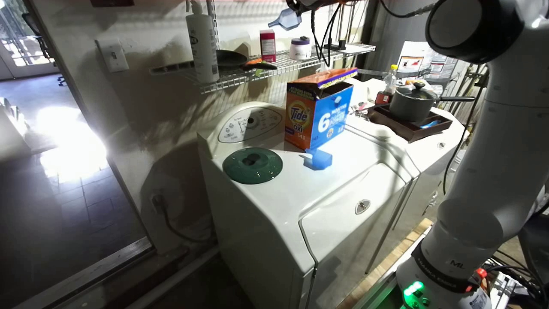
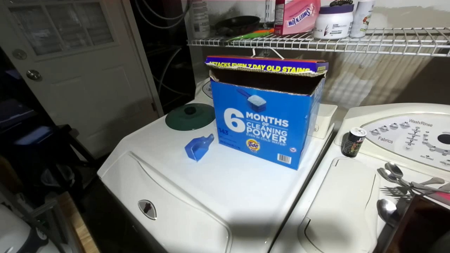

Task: Remove the purple cup from the rack and put it in the blue box

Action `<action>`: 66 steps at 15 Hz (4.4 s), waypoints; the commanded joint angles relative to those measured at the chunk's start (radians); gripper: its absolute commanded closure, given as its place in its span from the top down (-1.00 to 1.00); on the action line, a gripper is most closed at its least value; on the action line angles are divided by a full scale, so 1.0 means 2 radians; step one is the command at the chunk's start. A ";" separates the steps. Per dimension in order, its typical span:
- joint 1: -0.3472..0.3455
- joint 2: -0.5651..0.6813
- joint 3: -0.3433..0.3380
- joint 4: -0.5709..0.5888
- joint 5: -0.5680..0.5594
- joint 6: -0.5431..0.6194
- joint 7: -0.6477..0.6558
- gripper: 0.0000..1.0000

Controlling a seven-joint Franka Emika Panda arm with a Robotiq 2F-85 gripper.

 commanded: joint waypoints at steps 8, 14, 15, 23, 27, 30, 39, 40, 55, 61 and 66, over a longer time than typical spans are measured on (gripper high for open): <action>0.007 -0.217 0.019 -0.171 0.100 -0.303 -0.096 -0.98; 0.009 -0.275 -0.002 -0.271 0.158 -0.320 -0.143 -0.98; 0.010 -0.283 -0.007 -0.294 0.169 -0.312 -0.161 -0.98; 0.004 -0.318 -0.020 -0.402 0.142 -0.294 -0.251 -0.98; -0.006 -0.328 -0.018 -0.443 0.077 -0.254 -0.264 -0.98; -0.023 -0.329 -0.014 -0.469 -0.008 -0.207 -0.241 -0.98; -0.080 -0.304 -0.011 -0.511 -0.137 0.027 -0.050 -0.98; -0.085 -0.303 -0.011 -0.514 -0.135 0.047 -0.026 -0.98; -0.205 -0.240 0.038 -0.500 -0.223 0.286 0.242 -0.98; -0.253 -0.188 0.065 -0.457 -0.291 0.354 0.329 -0.98; -0.261 -0.147 0.074 -0.424 -0.288 0.389 0.375 -0.98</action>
